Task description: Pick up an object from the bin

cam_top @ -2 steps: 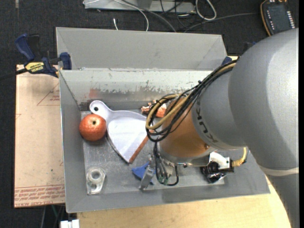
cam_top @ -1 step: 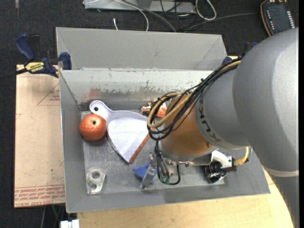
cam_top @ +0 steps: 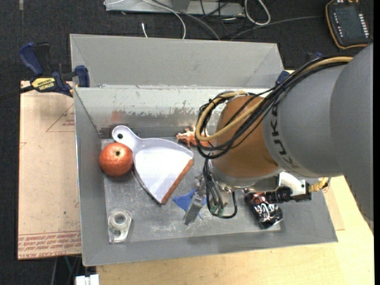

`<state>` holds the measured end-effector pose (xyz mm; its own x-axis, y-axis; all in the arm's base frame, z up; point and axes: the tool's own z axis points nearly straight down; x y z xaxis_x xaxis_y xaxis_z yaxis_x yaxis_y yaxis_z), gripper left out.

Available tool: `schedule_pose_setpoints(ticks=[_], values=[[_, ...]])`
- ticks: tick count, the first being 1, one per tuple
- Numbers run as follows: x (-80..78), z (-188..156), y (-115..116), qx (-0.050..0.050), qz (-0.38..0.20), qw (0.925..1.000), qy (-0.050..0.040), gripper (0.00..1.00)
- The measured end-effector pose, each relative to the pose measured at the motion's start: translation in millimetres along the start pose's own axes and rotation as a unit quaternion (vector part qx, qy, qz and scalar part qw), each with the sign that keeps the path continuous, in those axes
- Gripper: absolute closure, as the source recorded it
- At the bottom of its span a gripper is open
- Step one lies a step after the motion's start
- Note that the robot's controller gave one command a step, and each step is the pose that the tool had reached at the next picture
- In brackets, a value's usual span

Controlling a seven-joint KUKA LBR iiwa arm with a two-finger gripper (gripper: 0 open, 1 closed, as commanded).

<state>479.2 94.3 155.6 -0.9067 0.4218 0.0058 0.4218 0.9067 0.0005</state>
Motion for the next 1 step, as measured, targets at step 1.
schedule_pose_setpoints(ticks=[1], values=[[1.3, 3.4, -0.6, 0.002, 0.000, 1.0000, 0.0024, 1.00]])
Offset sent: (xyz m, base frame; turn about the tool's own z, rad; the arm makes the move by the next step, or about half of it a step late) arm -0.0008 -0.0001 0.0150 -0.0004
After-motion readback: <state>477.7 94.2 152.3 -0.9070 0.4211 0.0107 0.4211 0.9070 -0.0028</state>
